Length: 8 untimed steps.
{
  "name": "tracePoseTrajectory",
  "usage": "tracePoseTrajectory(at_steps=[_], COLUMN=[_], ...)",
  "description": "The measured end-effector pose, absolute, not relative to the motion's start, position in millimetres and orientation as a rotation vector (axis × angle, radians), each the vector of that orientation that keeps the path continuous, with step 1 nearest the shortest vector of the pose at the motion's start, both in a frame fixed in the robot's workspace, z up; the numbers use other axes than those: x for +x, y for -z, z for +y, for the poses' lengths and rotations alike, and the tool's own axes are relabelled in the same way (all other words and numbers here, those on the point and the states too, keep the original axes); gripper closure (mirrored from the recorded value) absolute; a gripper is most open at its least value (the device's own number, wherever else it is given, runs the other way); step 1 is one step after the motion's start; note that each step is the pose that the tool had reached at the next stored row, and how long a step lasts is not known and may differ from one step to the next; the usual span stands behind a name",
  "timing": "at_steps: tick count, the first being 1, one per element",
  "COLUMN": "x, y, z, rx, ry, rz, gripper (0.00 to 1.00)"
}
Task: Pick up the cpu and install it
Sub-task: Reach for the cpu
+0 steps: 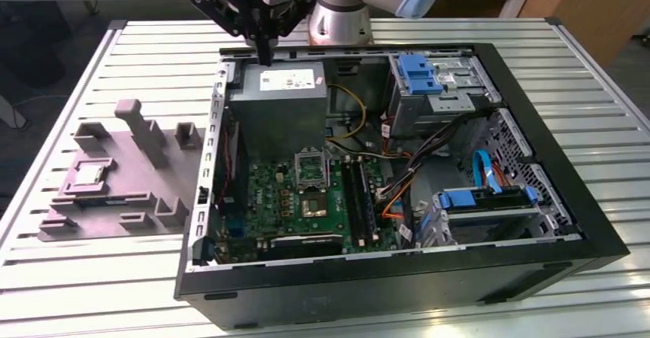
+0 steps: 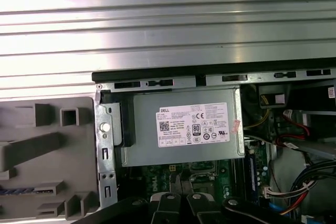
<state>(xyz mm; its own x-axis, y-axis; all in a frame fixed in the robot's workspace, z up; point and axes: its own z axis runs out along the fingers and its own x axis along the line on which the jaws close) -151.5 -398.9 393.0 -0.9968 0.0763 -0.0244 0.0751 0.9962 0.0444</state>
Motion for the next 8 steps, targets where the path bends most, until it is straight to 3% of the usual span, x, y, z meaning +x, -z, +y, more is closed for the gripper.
tracePoseTrajectory(at_steps=[8], x=[-155.9], y=[-392.9], z=[-398.9], rx=[0.118], ry=[-0.068], rz=[3.113], gripper=[0.89])
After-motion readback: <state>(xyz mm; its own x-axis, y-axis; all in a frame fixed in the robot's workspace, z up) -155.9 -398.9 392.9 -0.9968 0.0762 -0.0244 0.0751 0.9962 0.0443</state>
